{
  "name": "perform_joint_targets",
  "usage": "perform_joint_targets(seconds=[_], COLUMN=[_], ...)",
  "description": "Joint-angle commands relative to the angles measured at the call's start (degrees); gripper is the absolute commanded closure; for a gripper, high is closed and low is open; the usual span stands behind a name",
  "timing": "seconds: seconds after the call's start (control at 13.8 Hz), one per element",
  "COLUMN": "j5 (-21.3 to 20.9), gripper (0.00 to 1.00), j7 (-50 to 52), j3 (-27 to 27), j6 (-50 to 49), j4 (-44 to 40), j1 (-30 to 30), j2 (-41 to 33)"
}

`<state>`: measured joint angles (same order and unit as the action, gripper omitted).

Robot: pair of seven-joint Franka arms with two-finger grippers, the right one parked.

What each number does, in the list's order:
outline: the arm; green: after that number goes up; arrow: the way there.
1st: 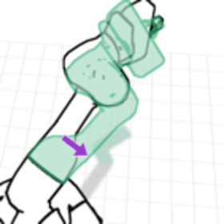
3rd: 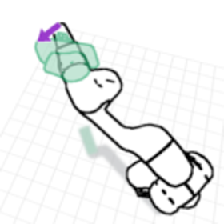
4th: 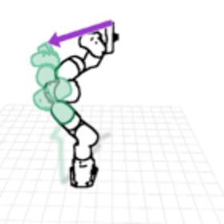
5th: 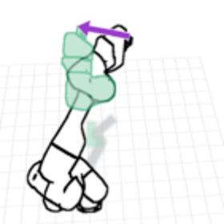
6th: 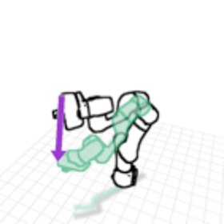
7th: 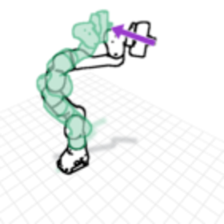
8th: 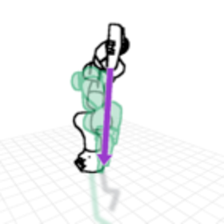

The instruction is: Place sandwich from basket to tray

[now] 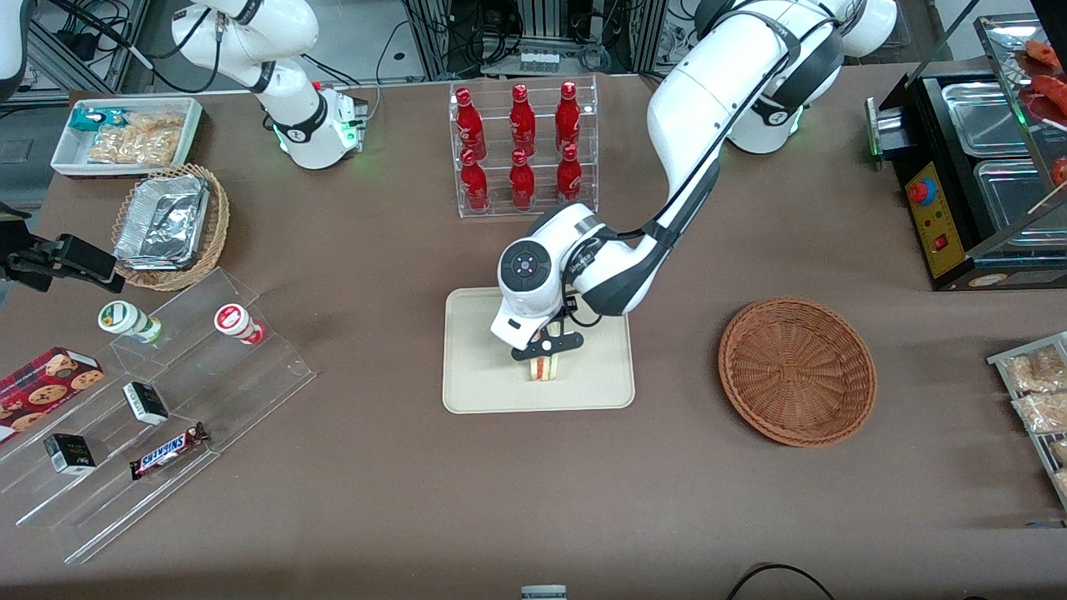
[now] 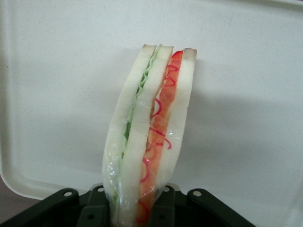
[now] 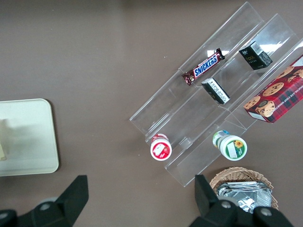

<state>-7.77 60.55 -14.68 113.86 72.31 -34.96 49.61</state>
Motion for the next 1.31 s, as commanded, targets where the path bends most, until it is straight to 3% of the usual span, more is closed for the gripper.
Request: perform_joint_targets(seconds=[0.0, 0.15, 0.22, 0.94, 1.23], j5=[-0.9, -0.9, -0.9, -0.8, 2.0], gripper=[0.43, 0.05, 0.01, 0.00, 0.00], j7=[1.6, 1.5, 1.5, 0.9, -9.7], j3=[0.8, 1.1, 1.1, 4.6, 5.2], j6=[-1.2, -1.3, -1.3, -7.2, -15.5], j4=[-2.6, -2.6, -2.6, -2.9, 2.6], j1=[-1.0, -0.9, -0.9, 2.4, 11.9], j2=[1.1, 0.8, 0.6, -9.0, -20.4])
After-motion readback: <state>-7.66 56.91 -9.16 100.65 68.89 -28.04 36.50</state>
